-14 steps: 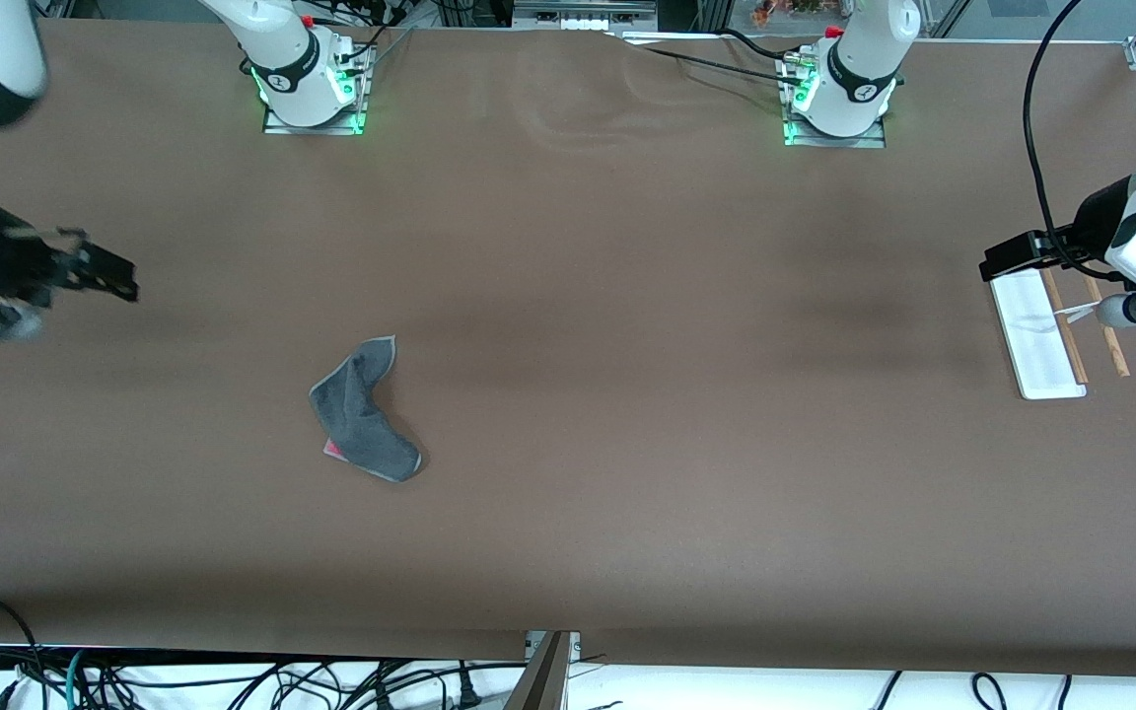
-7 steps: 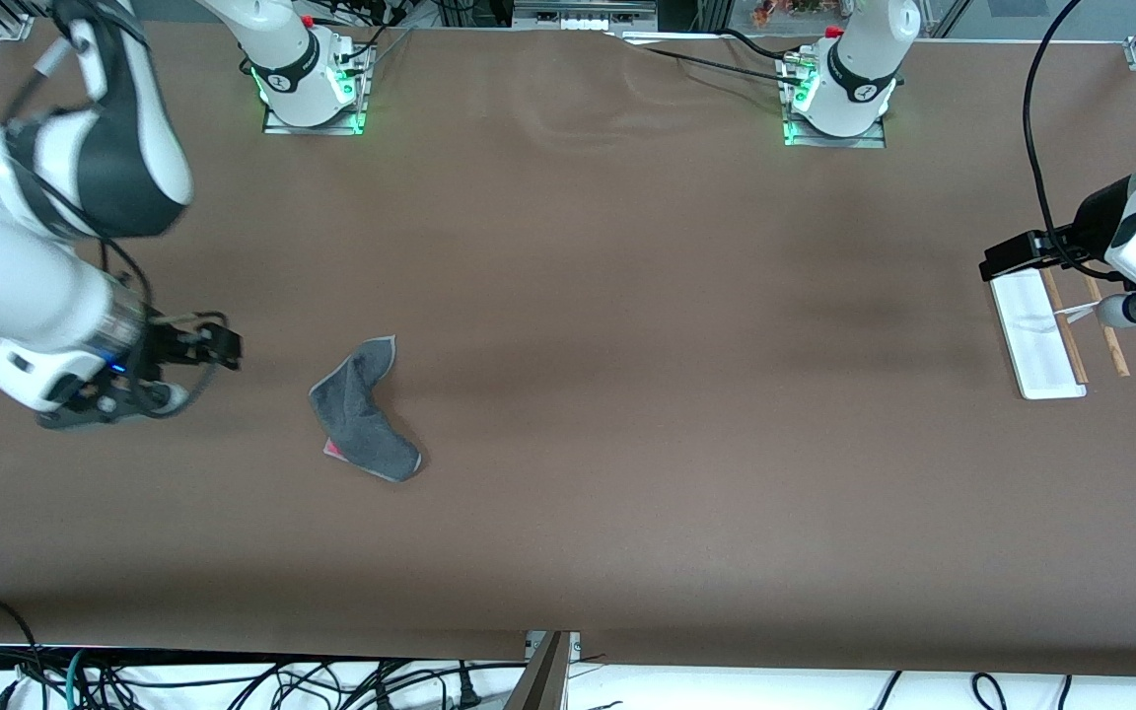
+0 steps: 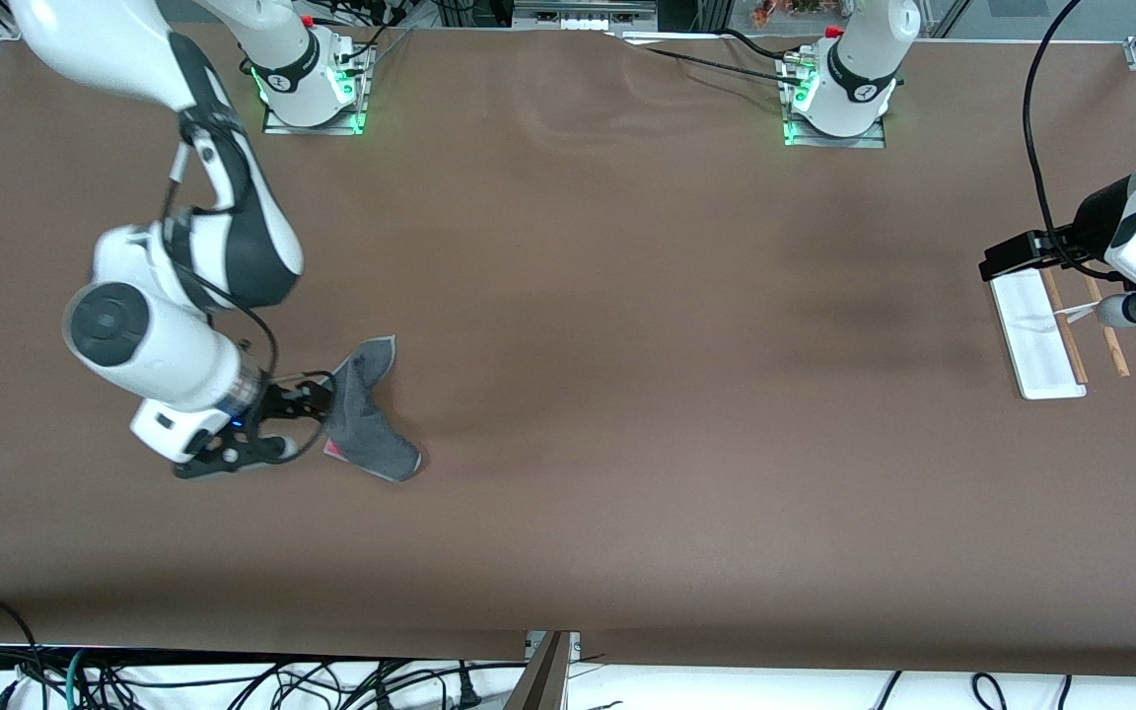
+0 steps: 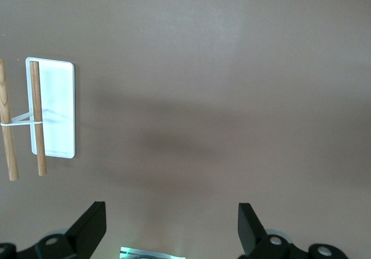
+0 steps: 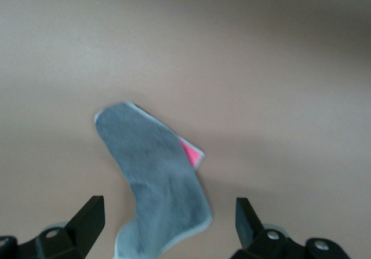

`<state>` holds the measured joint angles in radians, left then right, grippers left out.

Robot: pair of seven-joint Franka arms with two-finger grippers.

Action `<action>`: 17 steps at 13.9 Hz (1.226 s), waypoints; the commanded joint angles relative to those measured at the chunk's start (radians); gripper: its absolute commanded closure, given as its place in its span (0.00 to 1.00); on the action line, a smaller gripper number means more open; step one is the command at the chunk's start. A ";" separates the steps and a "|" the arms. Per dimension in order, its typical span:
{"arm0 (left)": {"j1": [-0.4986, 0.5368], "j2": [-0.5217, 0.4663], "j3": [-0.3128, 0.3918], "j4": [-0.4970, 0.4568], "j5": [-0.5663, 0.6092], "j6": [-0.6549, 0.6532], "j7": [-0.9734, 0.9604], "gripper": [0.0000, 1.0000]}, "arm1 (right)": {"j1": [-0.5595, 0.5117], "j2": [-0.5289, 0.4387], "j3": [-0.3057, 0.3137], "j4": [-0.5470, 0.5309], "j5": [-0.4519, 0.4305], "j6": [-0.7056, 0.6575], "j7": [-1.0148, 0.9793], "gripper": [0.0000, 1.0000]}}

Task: Pass towel and hang on rack
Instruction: 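Reach the right gripper down to the grey towel, then close the right gripper on the grey towel's edge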

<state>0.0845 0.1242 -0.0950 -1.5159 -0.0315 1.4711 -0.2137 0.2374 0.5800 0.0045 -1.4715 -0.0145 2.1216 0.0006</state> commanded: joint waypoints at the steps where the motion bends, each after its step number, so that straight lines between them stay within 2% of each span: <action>1: 0.006 -0.025 -0.002 -0.018 -0.016 -0.006 0.019 0.00 | 0.034 0.061 -0.003 0.022 0.015 0.060 0.053 0.01; 11: 0.006 -0.025 -0.003 -0.020 -0.016 -0.006 0.019 0.00 | 0.083 0.234 -0.003 0.023 0.015 0.403 0.104 0.01; 17: 0.008 -0.025 -0.003 -0.020 -0.016 -0.006 0.019 0.00 | 0.108 0.273 -0.003 0.022 0.015 0.429 0.105 0.04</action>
<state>0.0845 0.1242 -0.0950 -1.5161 -0.0315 1.4710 -0.2137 0.3369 0.8352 0.0048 -1.4683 -0.0120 2.5430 0.1032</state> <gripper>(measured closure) 0.000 0.022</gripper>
